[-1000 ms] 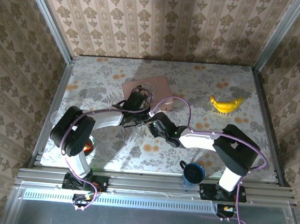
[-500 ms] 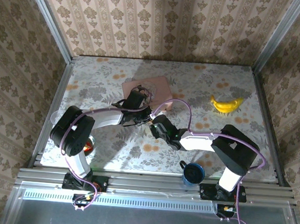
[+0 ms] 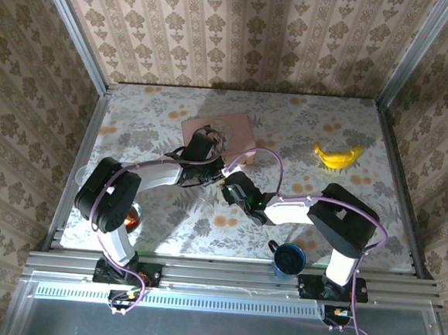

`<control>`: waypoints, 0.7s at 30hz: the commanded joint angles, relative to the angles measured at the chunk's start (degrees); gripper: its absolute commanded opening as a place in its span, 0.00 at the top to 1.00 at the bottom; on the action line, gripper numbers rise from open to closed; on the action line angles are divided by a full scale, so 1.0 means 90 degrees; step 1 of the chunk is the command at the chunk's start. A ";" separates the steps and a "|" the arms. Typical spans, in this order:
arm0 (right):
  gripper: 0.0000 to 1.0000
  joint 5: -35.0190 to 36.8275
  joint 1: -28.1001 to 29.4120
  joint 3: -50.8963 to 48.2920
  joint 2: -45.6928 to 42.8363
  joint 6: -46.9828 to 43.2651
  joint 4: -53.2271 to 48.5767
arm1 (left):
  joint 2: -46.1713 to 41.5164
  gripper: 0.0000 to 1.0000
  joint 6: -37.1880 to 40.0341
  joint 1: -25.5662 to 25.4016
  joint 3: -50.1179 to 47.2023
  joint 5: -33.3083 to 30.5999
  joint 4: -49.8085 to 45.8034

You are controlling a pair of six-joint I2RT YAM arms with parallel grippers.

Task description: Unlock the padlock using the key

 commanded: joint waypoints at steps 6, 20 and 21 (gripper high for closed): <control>0.74 0.0622 0.0114 0.0181 0.0386 -0.1331 0.0392 | 0.0136 1.00 0.0441 -0.0293 0.0479 0.0889 -0.0480; 1.00 -0.2283 -0.0958 0.0228 -0.0176 0.0093 -0.0462 | 0.0048 1.00 0.0602 -0.0364 0.0430 0.0955 -0.0518; 1.00 -0.2573 -0.1087 0.0175 -0.0215 0.0253 -0.0413 | 0.0049 1.00 0.0599 -0.0364 0.0421 0.0957 -0.0503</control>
